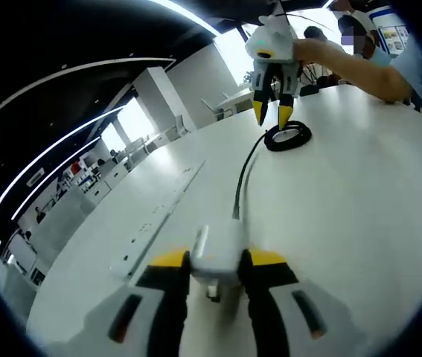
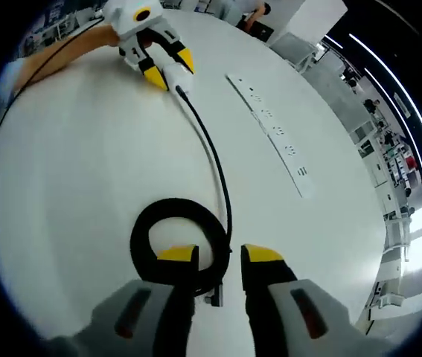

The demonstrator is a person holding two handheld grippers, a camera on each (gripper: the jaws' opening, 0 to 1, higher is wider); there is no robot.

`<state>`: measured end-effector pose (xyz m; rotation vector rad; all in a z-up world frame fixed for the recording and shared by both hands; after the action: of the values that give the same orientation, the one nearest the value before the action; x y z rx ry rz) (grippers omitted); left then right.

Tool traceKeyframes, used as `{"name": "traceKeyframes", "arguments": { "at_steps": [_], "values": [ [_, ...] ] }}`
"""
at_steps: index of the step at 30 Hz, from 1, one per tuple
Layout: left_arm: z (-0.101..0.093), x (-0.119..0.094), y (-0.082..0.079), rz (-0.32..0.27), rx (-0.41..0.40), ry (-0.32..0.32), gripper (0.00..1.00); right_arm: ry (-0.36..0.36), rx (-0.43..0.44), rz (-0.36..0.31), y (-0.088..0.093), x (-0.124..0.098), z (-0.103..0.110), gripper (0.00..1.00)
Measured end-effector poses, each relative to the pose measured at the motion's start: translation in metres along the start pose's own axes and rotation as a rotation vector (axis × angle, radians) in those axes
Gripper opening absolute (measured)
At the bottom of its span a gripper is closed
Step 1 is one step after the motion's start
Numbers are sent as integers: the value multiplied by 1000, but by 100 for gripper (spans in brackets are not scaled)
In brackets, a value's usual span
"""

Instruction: Plug the desk Type‑C cable into the charger adapter.

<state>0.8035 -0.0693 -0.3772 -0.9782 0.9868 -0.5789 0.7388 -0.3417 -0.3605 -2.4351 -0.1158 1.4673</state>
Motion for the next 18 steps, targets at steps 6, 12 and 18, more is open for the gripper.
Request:
{"name": "traceKeyframes", "arguments": {
  "at_steps": [6,12,18],
  "values": [
    [2,-2,1,10,9,-20,31,1,-14,56,7,6,0,25],
    [3,-2,1,12,16,-27,31,27,-24,68,8,8,-5,25],
    [5,-2,2,15,19,-43,31,47,-37,81,7,14,-8,25]
  ]
}}
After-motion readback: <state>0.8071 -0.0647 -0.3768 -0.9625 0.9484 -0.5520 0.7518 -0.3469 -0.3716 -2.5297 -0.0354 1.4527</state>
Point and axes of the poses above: the point that each gripper's makers call its tool centre point, and the gripper's own axes: x roughly forward along the fingers, z roughly to its left, y roughly out of its underside, the point moved 5 cm from there along -x, roughly backward along the fingers, and after that the axes turned 15 degrees about -x, right-handed, at the moved point
